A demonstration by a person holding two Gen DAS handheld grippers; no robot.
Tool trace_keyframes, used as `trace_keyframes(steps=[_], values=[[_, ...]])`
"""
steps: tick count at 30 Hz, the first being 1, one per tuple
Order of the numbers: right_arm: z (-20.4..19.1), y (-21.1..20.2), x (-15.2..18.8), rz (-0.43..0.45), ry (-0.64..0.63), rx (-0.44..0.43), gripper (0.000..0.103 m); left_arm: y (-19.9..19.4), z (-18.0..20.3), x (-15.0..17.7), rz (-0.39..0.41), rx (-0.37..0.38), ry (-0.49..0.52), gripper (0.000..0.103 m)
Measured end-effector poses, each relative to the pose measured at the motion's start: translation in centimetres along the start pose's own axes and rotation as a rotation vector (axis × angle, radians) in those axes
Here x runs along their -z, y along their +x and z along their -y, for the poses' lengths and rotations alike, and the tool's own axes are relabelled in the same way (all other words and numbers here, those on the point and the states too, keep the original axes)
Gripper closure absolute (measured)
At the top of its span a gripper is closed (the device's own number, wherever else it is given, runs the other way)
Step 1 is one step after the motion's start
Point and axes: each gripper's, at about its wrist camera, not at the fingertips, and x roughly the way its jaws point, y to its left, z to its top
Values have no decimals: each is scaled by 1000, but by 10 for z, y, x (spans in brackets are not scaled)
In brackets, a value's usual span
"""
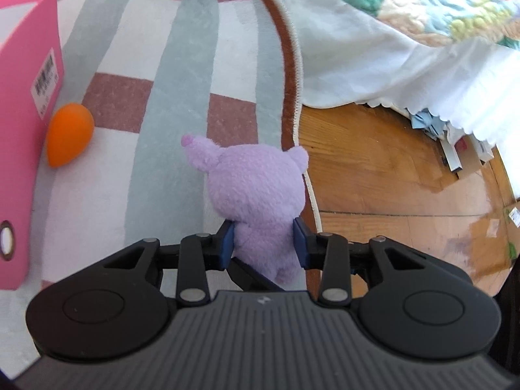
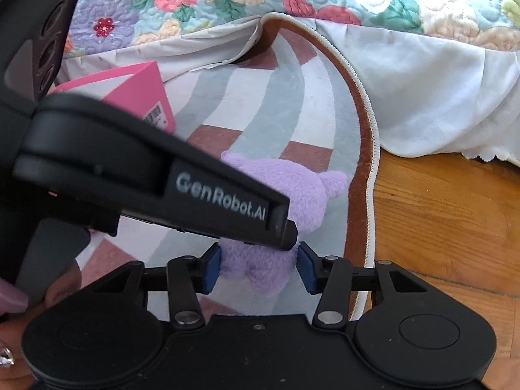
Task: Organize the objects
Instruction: 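Lift and carry the purple plush with the left tool to the pink box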
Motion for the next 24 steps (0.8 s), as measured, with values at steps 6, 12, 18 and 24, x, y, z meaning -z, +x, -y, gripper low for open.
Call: trace_keyframes(steps=[6, 12, 18, 24], values=[[-14, -27, 0, 45, 1, -9, 49, -34, 5, 5, 19, 27, 13, 67], [-35, -45, -5, 23, -63, -34, 49, -61, 6, 15, 40, 9, 25, 67], [-56, -61, -8, -7, -94, -79, 49, -88, -4, 19, 8, -7, -3, 67], [-75, -80, -13, -39, -115, -138, 49, -124, -4, 30, -13, -40, 11, 67]])
